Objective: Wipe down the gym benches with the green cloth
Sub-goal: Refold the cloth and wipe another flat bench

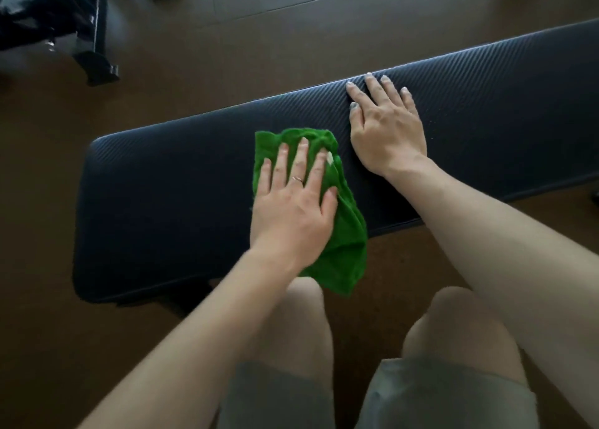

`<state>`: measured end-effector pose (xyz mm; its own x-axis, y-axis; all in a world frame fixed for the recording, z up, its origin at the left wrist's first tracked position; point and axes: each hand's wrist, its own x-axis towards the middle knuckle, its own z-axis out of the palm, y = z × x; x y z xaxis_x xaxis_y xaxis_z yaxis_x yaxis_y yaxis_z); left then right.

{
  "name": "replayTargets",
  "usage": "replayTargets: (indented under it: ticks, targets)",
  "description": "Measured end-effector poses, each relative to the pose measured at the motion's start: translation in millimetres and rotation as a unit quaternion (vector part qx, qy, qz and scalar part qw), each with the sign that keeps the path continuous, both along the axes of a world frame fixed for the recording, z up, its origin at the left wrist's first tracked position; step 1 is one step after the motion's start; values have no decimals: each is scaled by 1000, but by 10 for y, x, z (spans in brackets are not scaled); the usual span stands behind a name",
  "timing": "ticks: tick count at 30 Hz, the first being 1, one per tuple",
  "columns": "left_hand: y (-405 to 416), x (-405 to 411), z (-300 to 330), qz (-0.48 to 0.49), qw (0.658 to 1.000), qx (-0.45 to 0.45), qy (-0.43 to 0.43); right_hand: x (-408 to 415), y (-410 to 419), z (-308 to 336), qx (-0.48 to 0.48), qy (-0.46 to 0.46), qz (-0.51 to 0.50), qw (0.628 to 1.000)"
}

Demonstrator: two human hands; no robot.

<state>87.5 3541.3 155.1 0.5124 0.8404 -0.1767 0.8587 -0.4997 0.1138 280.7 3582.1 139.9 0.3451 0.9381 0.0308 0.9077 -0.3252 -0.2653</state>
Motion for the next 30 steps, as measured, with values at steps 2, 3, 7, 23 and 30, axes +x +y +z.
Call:
replayTargets:
  ticks: [2, 3, 7, 23, 30]
  targets:
    - [-188, -73, -19, -23, 1000, 2, 11, -43, -48, 14, 15, 2, -19, 1000]
    - [-142, -80, -25, -30, 1000, -1, 9, -83, -66, 13, 26, -1, -27, 999]
    - [326, 108, -44, -69, 997, 2, -24, -123, -199, 68, 14, -13, -53, 998]
    - [-301, 432, -33, -81, 997, 7, 1, 263, -665, 1, 8, -43, -98, 994]
    - [355, 1116, -72, -34, 999, 19, -21, 983, -414, 31, -2, -31, -36, 999]
